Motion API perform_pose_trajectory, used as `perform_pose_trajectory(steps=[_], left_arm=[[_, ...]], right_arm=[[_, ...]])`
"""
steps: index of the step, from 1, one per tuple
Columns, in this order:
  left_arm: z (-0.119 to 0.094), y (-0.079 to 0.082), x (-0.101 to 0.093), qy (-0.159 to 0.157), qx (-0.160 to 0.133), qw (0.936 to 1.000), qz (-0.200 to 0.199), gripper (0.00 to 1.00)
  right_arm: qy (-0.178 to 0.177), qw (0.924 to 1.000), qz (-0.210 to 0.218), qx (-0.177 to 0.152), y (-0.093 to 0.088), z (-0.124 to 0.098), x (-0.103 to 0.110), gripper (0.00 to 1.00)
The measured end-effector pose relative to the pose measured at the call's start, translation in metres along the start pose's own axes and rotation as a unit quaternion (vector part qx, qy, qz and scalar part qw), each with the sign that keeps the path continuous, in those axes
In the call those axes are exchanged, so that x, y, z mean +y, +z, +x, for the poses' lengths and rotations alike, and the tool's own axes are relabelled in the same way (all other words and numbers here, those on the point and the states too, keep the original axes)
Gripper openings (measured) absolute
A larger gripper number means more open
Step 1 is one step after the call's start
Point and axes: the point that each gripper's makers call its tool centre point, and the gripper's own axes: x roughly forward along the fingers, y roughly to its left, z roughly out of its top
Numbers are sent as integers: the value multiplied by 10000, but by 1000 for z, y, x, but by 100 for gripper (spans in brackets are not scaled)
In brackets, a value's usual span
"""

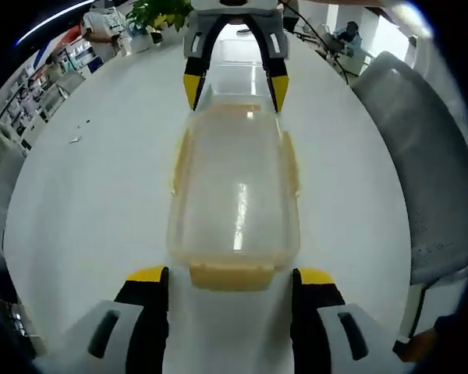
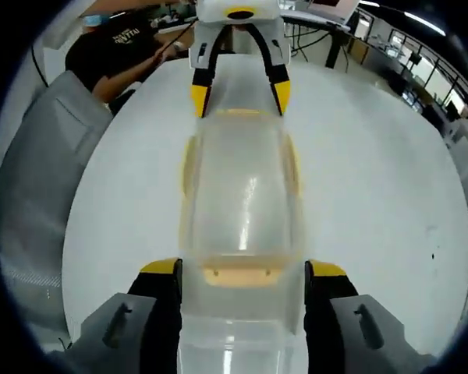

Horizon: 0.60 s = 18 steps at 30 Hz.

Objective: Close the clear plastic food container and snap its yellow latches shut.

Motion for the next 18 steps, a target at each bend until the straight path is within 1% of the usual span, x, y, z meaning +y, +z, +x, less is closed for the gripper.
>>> perform_pose_trajectory(steps=[2,4,7,10,14,18], left_arm=[[0,2,1,-6,-12,10000,8,55],[0,3,3,42,-14,10000,29,49],[1,2,-1,-84,-2,10000,-47,44],[2,2,-1,-115,6,9999,-57,43],[3,2,-1,-147,40,9999,-25,41],[3,1,-1,-165,67,9998,-62,39]], right_arm=[[-9,10000,-35,45,-1,1,-1,58],[30,9999,-73,84,-2,1,0,55],[15,9998,-135,152,-3,1,1,50],[41,9996,-183,206,-4,1,1,46],[30,9992,-289,271,-6,0,-1,38],[57,9989,-296,352,-5,1,-1,37]])
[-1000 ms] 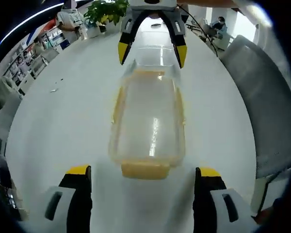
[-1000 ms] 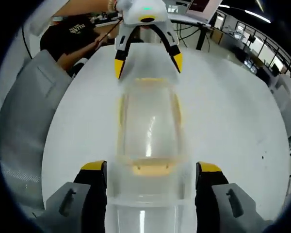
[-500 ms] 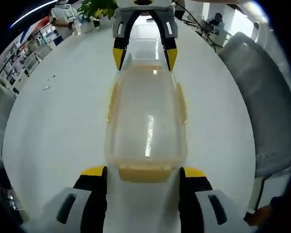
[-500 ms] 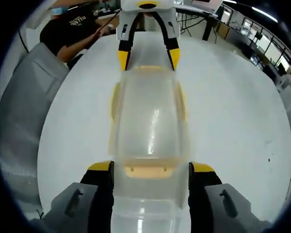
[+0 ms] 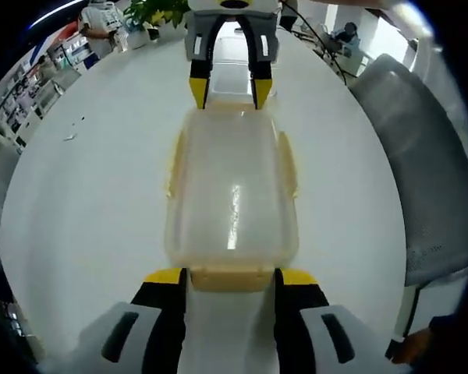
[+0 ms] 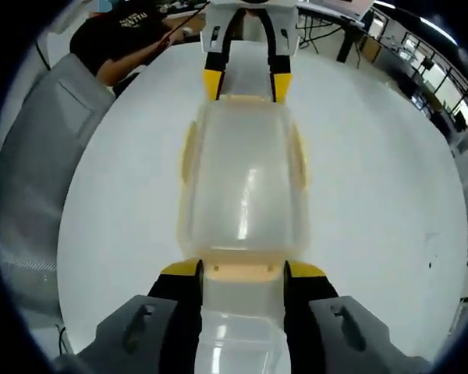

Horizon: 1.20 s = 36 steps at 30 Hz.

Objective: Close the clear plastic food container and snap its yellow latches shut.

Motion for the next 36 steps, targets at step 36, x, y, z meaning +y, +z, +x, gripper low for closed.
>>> perform_pose_trajectory(steps=[36], left_arm=[[-2,0,1,-113,271,9995,135,33]], right_arm=[[20,9976,270,633,-1,4,4,35]])
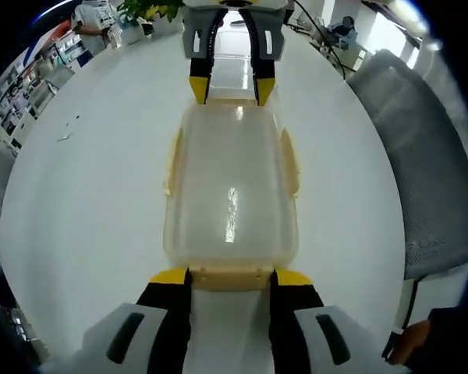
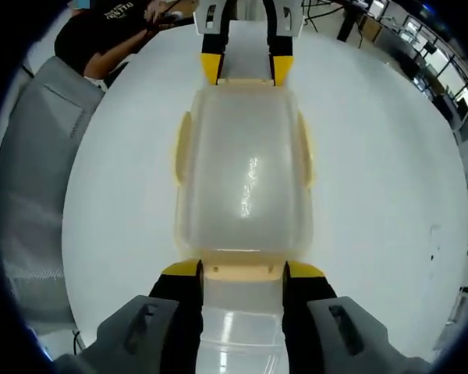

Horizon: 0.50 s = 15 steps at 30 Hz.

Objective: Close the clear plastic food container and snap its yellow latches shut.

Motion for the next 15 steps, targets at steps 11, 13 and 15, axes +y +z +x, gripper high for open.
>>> perform_pose_trajectory(steps=[11,13,15], left_arm=[[-4,-5,-2,-162,167,9997,-19,32],[-6,-6,-2,-169,178,9997,-9,32],[-9,-6,-2,-165,179,9997,-15,32]], right_arm=[[55,10000,52,-56,5,0,4,35],[68,9999,73,-94,6,-1,5,35],[63,9999,73,-128,9,-3,5,35]])
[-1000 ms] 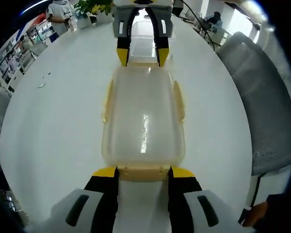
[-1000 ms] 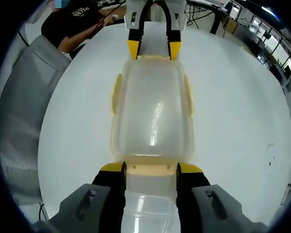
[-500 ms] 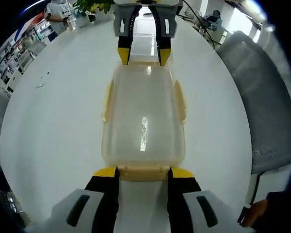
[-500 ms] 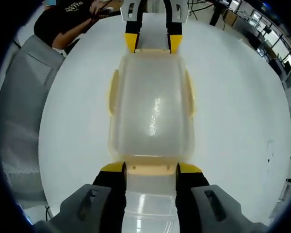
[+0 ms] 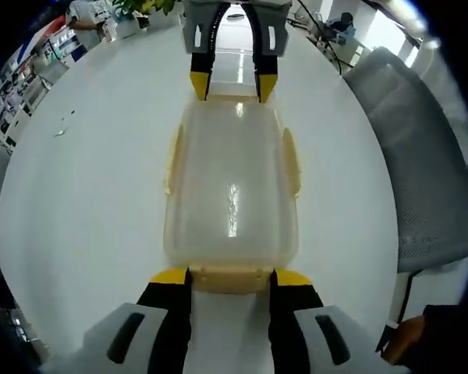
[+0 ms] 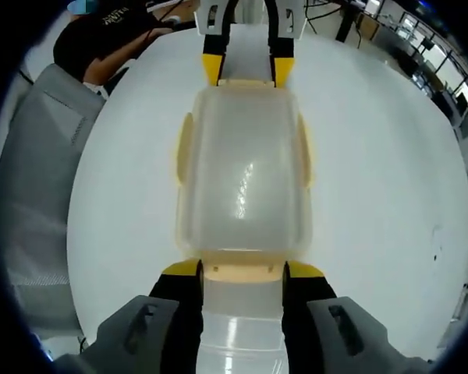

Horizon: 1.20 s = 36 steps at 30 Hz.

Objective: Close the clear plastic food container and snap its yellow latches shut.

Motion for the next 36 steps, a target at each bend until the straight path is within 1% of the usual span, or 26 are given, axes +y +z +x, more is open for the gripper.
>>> perform_pose_trajectory(steps=[7,12,15,19,23,26,28,31,36], left_arm=[[-12,2,-5,-10,1,10000,-30,32],[-29,10,-6,106,61,9999,66,32],[-38,14,-4,213,127,9997,88,32],[-51,26,-6,328,116,9994,94,32],[-59,41,-9,422,133,9990,95,33],[-59,51,-11,452,168,9988,83,33],[-60,62,-11,492,150,9986,87,33],[-58,81,-10,520,120,9985,128,33],[-53,107,-6,521,123,9984,190,33]], right_arm=[[-24,9999,20,-104,6,-12,6,35],[-161,9995,25,-262,9,-32,9,35],[-267,9987,24,-424,12,-46,8,35],[-363,9983,-35,-457,7,-60,9,35],[-444,9978,-105,-473,-1,-71,12,35],[-478,9974,-136,-515,-10,-82,12,35],[-524,9972,-152,-508,-17,-87,12,35],[-576,9970,-138,-506,-33,-96,11,35],[-669,9964,-87,-505,-57,-105,10,35]])
